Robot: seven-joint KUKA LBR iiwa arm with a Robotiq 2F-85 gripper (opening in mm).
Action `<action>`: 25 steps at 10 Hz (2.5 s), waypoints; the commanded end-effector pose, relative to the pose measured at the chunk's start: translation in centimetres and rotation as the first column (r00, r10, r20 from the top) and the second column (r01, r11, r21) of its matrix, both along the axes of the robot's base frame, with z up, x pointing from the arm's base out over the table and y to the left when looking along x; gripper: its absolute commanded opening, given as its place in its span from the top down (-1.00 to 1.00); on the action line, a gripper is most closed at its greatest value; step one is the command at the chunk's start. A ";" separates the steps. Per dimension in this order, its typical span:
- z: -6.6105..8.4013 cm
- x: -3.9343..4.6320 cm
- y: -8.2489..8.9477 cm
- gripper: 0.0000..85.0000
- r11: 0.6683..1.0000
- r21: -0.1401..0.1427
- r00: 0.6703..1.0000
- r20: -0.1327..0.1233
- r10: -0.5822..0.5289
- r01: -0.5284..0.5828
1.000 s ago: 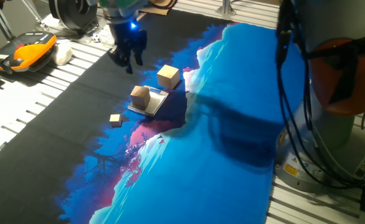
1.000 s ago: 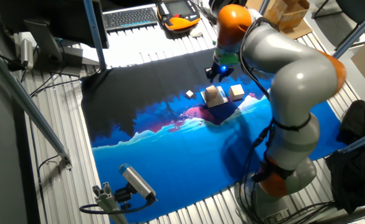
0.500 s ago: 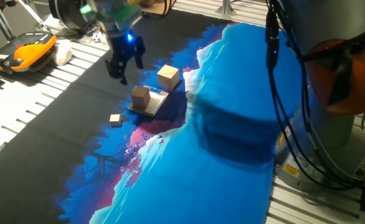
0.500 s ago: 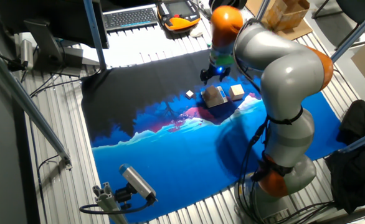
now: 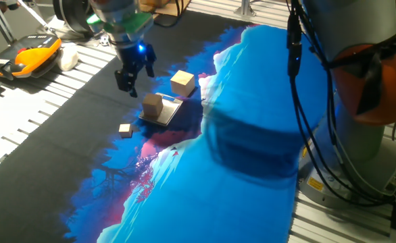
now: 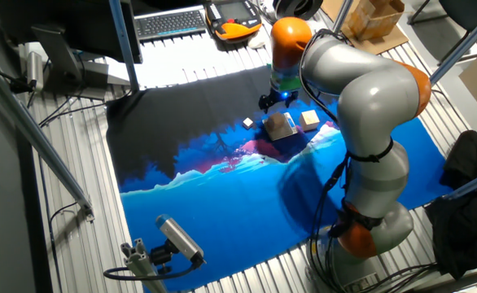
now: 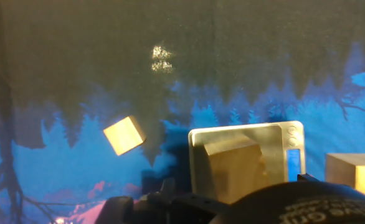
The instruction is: Remove the object from the scale
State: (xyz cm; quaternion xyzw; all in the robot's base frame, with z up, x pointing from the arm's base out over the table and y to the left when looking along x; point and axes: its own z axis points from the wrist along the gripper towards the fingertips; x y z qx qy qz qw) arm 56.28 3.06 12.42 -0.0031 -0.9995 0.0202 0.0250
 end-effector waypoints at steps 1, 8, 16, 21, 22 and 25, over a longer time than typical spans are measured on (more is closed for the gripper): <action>-0.7 -0.09 0.0 -1.00 1.000 -0.004 1.000 0.003 0.008 -0.008; -5.5 -0.49 -1.8 -1.00 0.997 0.008 0.996 0.057 0.072 -0.072; -5.9 -0.89 -1.6 0.20 0.996 -0.007 0.995 0.042 0.091 -0.091; -3.6 -2.30 -1.8 1.00 0.991 -0.021 0.990 -0.047 0.133 -0.134; -2.9 -3.20 -2.0 1.00 0.991 -0.025 0.989 -0.070 0.127 -0.129; -2.4 -6.51 -2.7 1.00 0.993 -0.017 0.989 -0.088 0.115 -0.117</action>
